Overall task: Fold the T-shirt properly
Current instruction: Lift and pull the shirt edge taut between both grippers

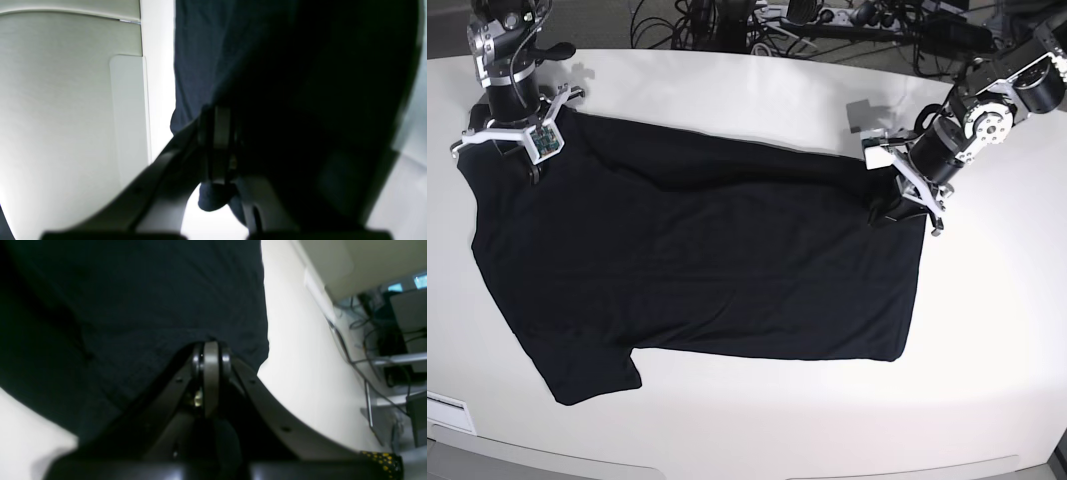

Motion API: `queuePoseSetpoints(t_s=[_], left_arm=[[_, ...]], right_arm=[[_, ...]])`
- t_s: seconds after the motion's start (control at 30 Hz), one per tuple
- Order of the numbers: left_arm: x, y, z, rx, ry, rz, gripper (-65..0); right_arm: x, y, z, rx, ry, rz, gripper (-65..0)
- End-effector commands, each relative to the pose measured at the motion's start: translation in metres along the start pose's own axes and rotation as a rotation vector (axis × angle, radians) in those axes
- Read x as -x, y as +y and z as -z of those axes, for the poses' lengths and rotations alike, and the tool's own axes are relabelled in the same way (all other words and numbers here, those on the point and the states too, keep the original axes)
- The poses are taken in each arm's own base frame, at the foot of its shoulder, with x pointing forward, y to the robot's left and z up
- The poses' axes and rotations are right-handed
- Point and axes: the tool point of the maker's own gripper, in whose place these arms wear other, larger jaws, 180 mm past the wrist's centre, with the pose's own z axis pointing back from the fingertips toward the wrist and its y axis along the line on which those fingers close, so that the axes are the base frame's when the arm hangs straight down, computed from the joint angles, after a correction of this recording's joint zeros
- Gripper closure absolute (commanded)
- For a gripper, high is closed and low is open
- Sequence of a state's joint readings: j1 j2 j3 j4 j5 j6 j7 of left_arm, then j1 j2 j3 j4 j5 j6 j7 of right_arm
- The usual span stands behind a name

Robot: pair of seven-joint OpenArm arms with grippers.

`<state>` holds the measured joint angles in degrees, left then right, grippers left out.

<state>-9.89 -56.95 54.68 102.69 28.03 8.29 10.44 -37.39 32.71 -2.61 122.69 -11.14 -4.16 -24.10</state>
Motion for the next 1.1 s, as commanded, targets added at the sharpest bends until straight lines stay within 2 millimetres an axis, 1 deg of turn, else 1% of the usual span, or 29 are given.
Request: queuePoseSetpoints(t_s=[0.0, 0.07, 0.17, 0.3, 0.43, 0.5, 0.63, 0.73, 0.93, 1.0, 1.03, 1.07], left_arm=[[0.006, 0.02, 0.003, -0.058, 0.008, 0.017, 0.0], [0.006, 0.02, 0.01, -0.065, 0.013, -0.002, 0.0], [0.002, 0.024, 0.015, -0.082, 0.006, -0.015, 0.0], [0.004, 0.042, 0.019, -0.118, 0.006, -0.001, 0.0], [0.013, 0.059, 0.021, -0.153, 0.041, 0.006, 0.0], [0.016, 0.063, 0.022, -0.158, 0.048, -0.006, 0.0], [0.017, 0.062, 0.022, -0.154, 0.051, -0.007, 0.0], [0.017, 0.062, 0.023, -0.154, 0.052, -0.009, 0.0], [0.016, 0.059, 0.025, -0.147, 0.052, -0.062, 0.0], [0.015, 0.06, 0.026, -0.154, 0.059, -0.098, 0.0], [0.015, 0.061, 0.027, -0.163, 0.061, -0.121, 0.0], [0.016, 0.065, 0.026, -0.189, 0.065, -0.141, -6.2]], right_arm=[[-0.008, -0.009, 0.004, 0.025, -0.039, -0.013, 0.0], [-0.005, -0.007, 0.013, -0.001, -0.036, 0.016, 0.0], [-0.006, -0.003, 0.021, -0.037, -0.043, 0.022, 0.0], [-0.016, -0.015, 0.028, 0.003, -0.071, 0.029, 0.0], [-0.023, -0.024, 0.031, 0.037, -0.094, 0.037, 0.0], [-0.026, -0.03, 0.033, 0.064, -0.102, 0.039, 0.0], [-0.027, -0.033, 0.033, 0.078, -0.104, 0.045, 0.0], [-0.027, -0.042, 0.032, 0.124, -0.105, 0.062, 0.0], [-0.038, -0.051, 0.037, 0.147, -0.136, 0.072, 0.0], [-0.041, -0.046, 0.039, 0.107, -0.142, 0.098, 0.0], [-0.041, -0.042, 0.04, 0.084, -0.143, 0.121, -4.4], [-0.041, -0.041, 0.04, 0.077, -0.144, 0.132, -13.9]])
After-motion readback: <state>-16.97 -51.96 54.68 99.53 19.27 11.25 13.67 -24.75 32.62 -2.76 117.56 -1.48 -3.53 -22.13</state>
